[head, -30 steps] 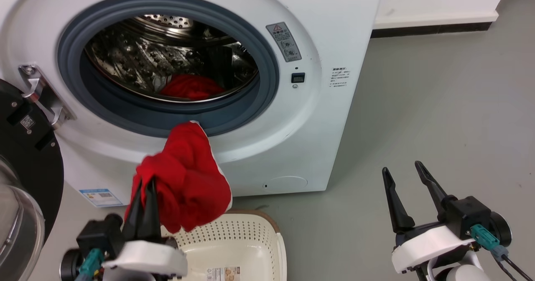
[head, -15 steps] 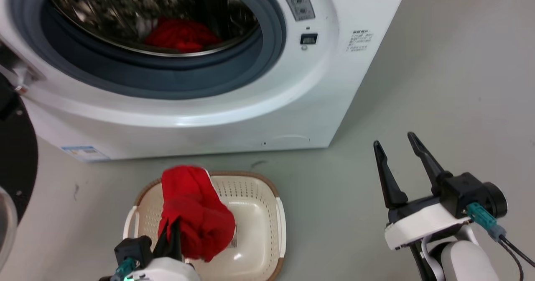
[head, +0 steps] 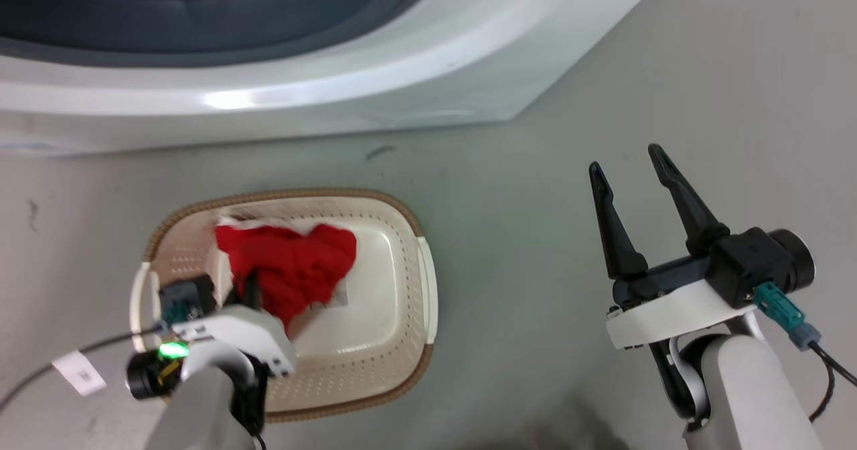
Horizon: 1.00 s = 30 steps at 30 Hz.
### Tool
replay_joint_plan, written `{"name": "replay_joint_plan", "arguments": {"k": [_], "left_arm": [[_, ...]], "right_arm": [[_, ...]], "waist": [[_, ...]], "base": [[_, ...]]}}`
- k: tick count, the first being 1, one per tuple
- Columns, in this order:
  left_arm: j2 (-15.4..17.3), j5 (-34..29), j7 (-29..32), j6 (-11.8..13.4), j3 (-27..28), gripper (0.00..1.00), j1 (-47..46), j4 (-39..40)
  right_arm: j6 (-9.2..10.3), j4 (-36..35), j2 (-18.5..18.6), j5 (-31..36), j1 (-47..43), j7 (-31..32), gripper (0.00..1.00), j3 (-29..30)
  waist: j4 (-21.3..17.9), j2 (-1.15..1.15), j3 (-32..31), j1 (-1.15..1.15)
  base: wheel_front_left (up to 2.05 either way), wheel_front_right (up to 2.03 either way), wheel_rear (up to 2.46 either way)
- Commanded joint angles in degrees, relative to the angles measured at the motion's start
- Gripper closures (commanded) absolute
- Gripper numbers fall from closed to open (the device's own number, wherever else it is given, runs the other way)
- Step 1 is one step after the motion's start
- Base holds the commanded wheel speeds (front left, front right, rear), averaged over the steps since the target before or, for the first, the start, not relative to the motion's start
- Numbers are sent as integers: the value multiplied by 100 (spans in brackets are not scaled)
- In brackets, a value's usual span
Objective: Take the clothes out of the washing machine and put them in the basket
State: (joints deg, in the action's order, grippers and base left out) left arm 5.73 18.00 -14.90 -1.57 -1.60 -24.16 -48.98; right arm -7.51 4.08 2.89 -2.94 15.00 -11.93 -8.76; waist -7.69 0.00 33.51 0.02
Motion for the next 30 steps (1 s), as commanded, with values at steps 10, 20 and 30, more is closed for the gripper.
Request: {"name": "replay_joint_plan", "arguments": {"k": [10,20,30], "left_arm": [[312,-79,-29,7,342,100,-1117,-1068],[333,-179,-30,-20,310,0,-1360,-1733],[-44,-397,-30,-15,342,0,-219,-913]], "right_arm": [[4,150,-4,-112,462,-207,0,-112],[4,404,-3,-200,598,-304,0,-157],[4,692,-1,-64,209,-323,0,12]], "waist": [[-353,0,1077,-2],[-389,0,903,-2],[-45,0,-564,-2]], "base": [[0,0,0],[0,0,0],[0,0,0]]}}
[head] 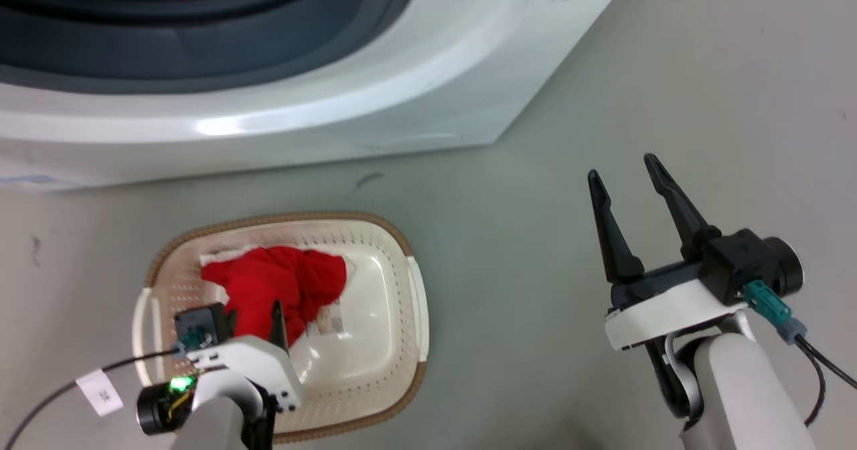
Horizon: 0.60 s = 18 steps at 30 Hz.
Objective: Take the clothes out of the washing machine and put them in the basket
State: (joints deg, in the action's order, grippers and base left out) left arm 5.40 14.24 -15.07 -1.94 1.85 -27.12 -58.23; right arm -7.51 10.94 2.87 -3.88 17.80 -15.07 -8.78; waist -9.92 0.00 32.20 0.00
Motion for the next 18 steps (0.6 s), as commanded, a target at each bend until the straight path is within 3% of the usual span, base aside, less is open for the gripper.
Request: {"name": "replay_joint_plan", "arguments": {"k": [1,9,18], "left_arm": [[-46,-60,-14,25,-11,0,192,107],[-231,-336,-14,130,-130,0,974,1296],[-250,-387,-14,321,-405,0,1402,2914]], "right_arm": [[4,8,1,47,-108,-9,0,42],[4,-58,2,146,-448,79,0,239],[4,-367,0,183,-731,295,0,363]], "waist": [[219,0,-538,0],[481,0,-1223,0],[630,0,-1577,0]], "base": [[0,0,0],[0,0,0],[0,0,0]]}}
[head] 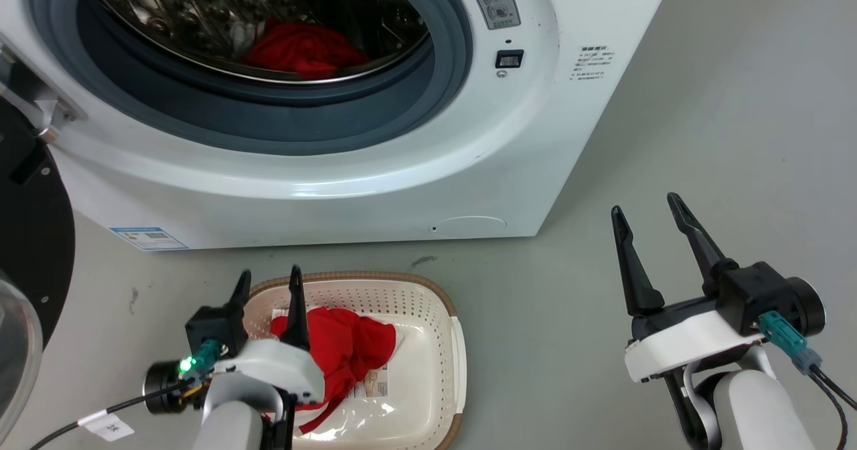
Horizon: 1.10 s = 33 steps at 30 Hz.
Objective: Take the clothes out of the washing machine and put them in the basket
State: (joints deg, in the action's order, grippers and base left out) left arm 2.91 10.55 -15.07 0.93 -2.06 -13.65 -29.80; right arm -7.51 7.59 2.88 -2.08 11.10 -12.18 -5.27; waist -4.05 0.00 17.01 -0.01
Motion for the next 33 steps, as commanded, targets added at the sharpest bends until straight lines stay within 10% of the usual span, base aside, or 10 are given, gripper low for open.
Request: {"name": "replay_joint_plan", "arguments": {"k": [1,13,33], "left_arm": [[1,-34,-13,62,-34,0,51,268],[-3,-296,-14,35,11,0,-805,1404],[985,-694,6,-336,325,0,-3738,-818]], "right_arm": [[4,-72,-1,4,-87,33,0,14],[4,-495,-1,-51,-115,181,0,-51],[4,-400,-1,-488,466,-150,0,-447]], "waist": [[53,0,-83,1],[-12,0,37,1],[-885,0,1327,1]], "base": [[0,0,0],[0,0,0],[0,0,0]]}}
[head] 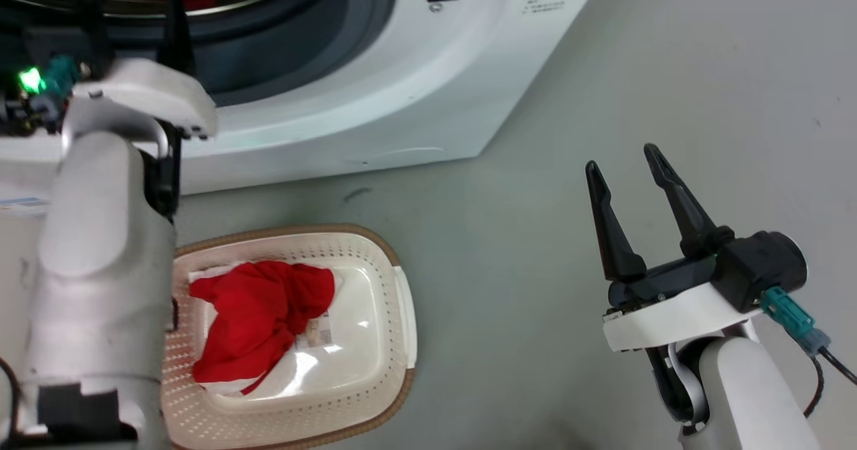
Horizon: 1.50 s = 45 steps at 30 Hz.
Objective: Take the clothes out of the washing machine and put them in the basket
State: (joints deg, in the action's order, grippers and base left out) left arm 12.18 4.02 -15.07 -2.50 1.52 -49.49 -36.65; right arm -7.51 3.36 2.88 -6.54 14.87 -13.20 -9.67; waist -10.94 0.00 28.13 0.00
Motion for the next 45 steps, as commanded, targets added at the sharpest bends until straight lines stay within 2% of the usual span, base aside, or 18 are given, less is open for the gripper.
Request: {"name": "replay_joint_plan", "arguments": {"k": [1,13,22,23,30,37,42,43,44,45], "left_arm": [[131,-61,56,-15,-47,0,-336,-273],[1036,-358,1221,-211,-329,0,-2280,-1889],[1573,-608,2639,-390,-715,0,-3386,-2574],[1573,-608,2639,-390,-715,0,-3386,-2574],[1878,-606,3983,-482,-1002,0,-4002,-2941],[2020,-470,5206,-499,-1330,0,-4282,-3189],[2154,-312,5712,-502,-1401,0,-4226,-3221],[2191,-287,5746,-502,-1391,60,-4198,-3197],[2213,-266,5756,-497,-1377,100,-4162,-3158],[2223,-217,5767,-469,-1345,100,-4128,-3131]], "right_arm": [[4,45,-2,-65,122,-63,0,-26],[4,267,-3,-489,459,-200,0,-448],[4,68,-3,-766,570,-199,0,-674],[4,68,-3,-766,570,-199,0,-674],[4,4,-4,-926,544,-200,0,-831],[4,-25,-3,-1019,530,-200,0,-941],[4,-37,-3,-1074,553,-200,0,-1013],[4,-35,-3,-1079,558,-200,0,-1021],[4,-31,-3,-1074,563,-200,0,-1022],[4,-25,-3,-1076,564,-199,0,-1021]], "waist": [[-241,0,283,0],[-829,0,943,0],[-1252,0,1366,0],[-1252,0,1366,0],[-1484,0,1584,0],[-1604,0,1672,0],[-1673,0,1698,0],[-1681,0,1701,0],[-1684,0,1700,0],[-1685,0,1696,0]], "base": [[0,0,0],[0,0,0],[0,0,0],[0,0,0],[0,0,0],[0,0,0],[0,0,0],[0,0,0],[0,0,0],[0,0,0]]}}
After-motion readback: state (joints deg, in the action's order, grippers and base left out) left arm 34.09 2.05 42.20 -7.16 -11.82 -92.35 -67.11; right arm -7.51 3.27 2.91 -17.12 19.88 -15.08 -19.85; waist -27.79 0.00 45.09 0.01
